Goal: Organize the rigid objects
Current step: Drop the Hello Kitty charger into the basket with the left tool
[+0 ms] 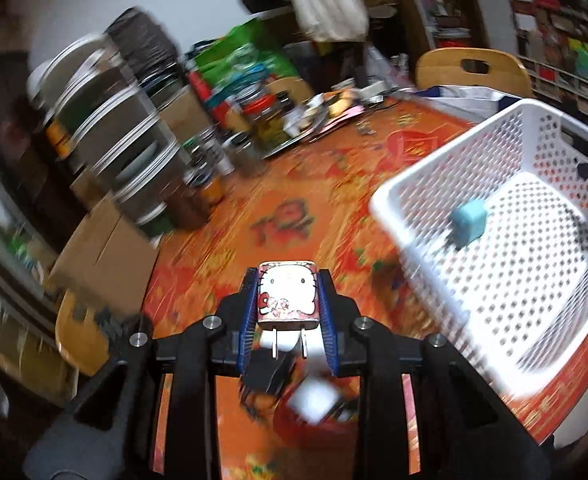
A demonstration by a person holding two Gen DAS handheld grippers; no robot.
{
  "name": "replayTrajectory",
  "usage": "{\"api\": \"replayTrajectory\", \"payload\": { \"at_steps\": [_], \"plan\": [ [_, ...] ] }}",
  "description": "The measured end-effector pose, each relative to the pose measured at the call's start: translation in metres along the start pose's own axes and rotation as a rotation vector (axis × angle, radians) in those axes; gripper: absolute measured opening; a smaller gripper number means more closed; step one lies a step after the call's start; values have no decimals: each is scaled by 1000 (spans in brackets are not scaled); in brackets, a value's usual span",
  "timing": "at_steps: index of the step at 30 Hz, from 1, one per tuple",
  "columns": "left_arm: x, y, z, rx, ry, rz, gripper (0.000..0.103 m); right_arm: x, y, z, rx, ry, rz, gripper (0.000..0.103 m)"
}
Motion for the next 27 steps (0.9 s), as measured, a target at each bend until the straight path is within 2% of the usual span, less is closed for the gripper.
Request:
{"api": "replayTrajectory", "payload": {
  "at_steps": [4, 7, 10, 13, 18, 27],
  "plan": [
    [-54, 28, 18, 68, -130, 96, 26, 0, -1, 0, 2, 1, -3, 18],
    [-103, 32, 32, 136, -224, 161, 26, 1, -1, 0, 6, 1, -5, 18],
    [-144, 27, 47, 206, -252, 245, 26, 1, -2, -1, 10, 1, -5, 18],
    [-174, 16, 64, 321, -286, 324, 26, 0, -2, 0, 13, 3, -3, 18],
    [-189, 3, 83, 416, -269, 381, 26, 0, -2, 0, 13, 7, 1, 18],
    [-195, -7, 92, 478, -280, 419, 26, 1, -2, -1, 11, 8, 2, 18]
  ]
}}
Point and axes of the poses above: each gripper's, at about its wrist camera, not at the fingertips, and z roughly the way its jaws point, x to its left, y to its top, the point moved 10 cm from there along z, roughly the way its jaws point
